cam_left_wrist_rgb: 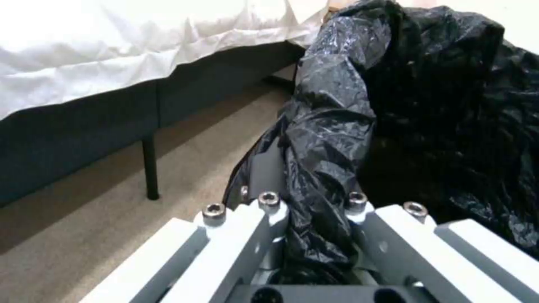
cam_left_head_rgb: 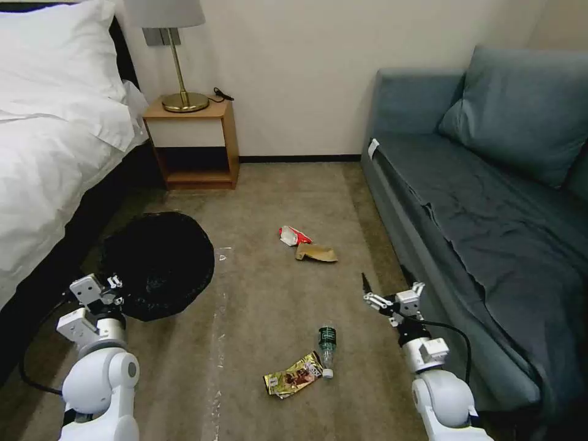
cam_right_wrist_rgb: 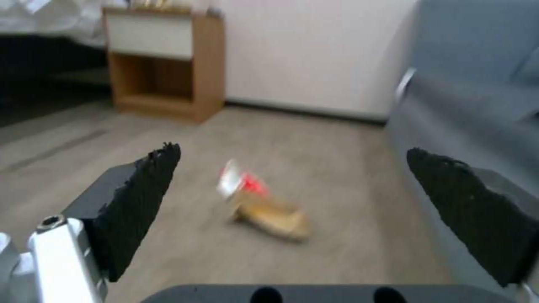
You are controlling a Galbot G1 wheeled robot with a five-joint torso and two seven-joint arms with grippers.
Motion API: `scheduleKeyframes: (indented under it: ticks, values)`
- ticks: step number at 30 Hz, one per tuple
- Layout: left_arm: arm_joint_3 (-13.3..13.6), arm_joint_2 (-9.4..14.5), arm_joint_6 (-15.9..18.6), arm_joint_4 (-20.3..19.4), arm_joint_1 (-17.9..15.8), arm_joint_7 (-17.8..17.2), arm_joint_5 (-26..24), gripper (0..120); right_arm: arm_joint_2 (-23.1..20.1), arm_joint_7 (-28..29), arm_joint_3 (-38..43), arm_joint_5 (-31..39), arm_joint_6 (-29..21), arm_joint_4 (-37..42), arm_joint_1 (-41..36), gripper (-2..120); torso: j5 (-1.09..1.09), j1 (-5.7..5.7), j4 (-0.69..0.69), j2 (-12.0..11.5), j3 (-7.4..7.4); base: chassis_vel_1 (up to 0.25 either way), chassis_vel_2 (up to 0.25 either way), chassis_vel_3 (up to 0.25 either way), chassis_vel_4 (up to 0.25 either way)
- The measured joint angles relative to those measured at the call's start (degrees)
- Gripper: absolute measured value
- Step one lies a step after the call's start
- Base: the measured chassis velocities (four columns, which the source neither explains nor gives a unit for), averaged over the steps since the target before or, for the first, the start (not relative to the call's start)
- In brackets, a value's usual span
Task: Pick up the trash bin, then pick up the garbage on the floor and place it into the trash bin.
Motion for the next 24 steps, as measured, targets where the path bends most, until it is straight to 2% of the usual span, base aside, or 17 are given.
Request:
scheduleKeyframes:
  ticks: [1, 3, 5, 8, 12, 13, 14, 16, 17, 18, 19, 20, 22, 24]
  values:
    - [0.2, -0.2, -0.1, 0.1, 0.0, 0.0, 0.6, 4, -0.8, 2.9, -2.5, 1.8, -3.5, -0.7, 1.1, 100, -0.01, 0.00, 0.01, 0.0, 0.00, 0.000, 0.000, 0.000, 0.000]
    - [0.3, -0.3, -0.2, 0.1, 0.0, 0.0, 1.0, 4, -1.1, 4.5, -3.8, 2.6, -4.7, -1.2, 1.6, 100, 0.00, 0.00, 0.00, 0.0, 0.00, 0.000, 0.000, 0.000, 0.000]
    - [0.5, -0.6, -0.3, 0.8, -0.8, -0.1, 2.0, 4, -1.8, 10.0, -8.5, 5.0, -8.5, -4.2, 4.6, 100, 0.00, 0.00, 0.00, 0.0, 0.00, 0.000, 0.000, 0.000, 0.000]
    - [0.5, -0.6, -0.4, 1.2, -1.2, -0.2, 2.3, 4, -2.1, 11.3, -10.3, 5.4, -9.7, -5.7, 5.9, 100, 0.00, 0.00, 0.00, 0.0, 0.00, 0.000, 0.000, 0.000, 0.000]
    - [0.4, -0.7, -0.5, 1.8, -1.5, -0.3, 2.5, 4, -2.7, 11.8, -13.7, 8.0, -13.8, -7.7, 8.3, 100, 0.00, 0.00, 0.01, 0.0, 0.00, 0.000, 0.000, 0.000, 0.000]
    - [0.3, -0.8, -0.6, 2.1, -1.6, -0.4, 2.6, 4, -3.1, 12.3, -15.0, 10.4, -16.6, -7.8, 8.9, 100, -0.01, 0.00, 0.01, 0.0, 0.00, 0.000, 0.000, 0.000, 0.000]
    - [0.3, -0.8, -0.6, 2.1, -1.6, -0.4, 2.6, 4, -3.1, 12.3, -15.0, 10.4, -16.6, -7.8, 8.9, 100, -0.01, 0.00, 0.01, 0.0, 0.00, 0.000, 0.000, 0.000, 0.000]
    - [0.1, -0.9, -1.1, 3.0, -1.7, -0.4, 2.8, 4, -3.8, 16.2, -18.0, 18.4, -27.4, -7.2, 10.5, 100, -0.01, 0.00, 0.00, 0.0, 0.00, 0.000, 0.000, 0.000, 0.000]
    - [0.1, -0.9, -1.1, 3.0, -1.7, -0.4, 2.8, 4, -3.8, 16.2, -18.0, 18.4, -27.4, -7.2, 10.5, 100, -0.01, 0.00, 0.00, 0.0, 0.00, 0.000, 0.000, 0.000, 0.000]
    - [0.1, -0.9, -1.3, 3.4, -1.8, -0.4, 2.9, 4, -4.0, 17.6, -18.8, 20.9, -31.9, -7.2, 11.4, 100, 0.00, 0.00, 0.01, 0.0, 0.00, 0.000, 0.000, 0.000, 0.000]
    - [0.1, -1.1, -1.5, 4.1, -2.1, -0.4, 3.0, 4, -4.3, 18.7, -19.5, 23.1, -38.5, -7.7, 12.8, 100, -0.01, 0.00, 0.01, 0.0, 0.00, 0.000, 0.000, 0.000, 0.000]
    - [0.1, -1.1, -1.5, 4.1, -2.1, -0.4, 3.0, 4, -4.3, 18.7, -19.5, 23.1, -38.5, -7.7, 12.8, 100, -0.01, 0.00, 0.01, 0.0, 0.00, 0.000, 0.000, 0.000, 0.000]
    - [0.5, -1.1, -1.6, 4.5, -2.4, -0.4, 3.0, 4, -4.7, 19.1, -19.8, 24.6, -45.1, -8.5, 14.0, 100, 0.00, 0.00, 0.00, 0.0, 0.00, 0.000, 0.000, 0.000, 0.000]
    - [0.5, -1.1, -1.6, 4.5, -2.4, -0.4, 3.0, 4, -4.8, 18.9, -19.8, 24.8, -46.8, -8.9, 14.4, 100, -0.01, 0.00, -0.01, 0.0, 0.00, 0.000, 0.000, 0.000, 0.000]
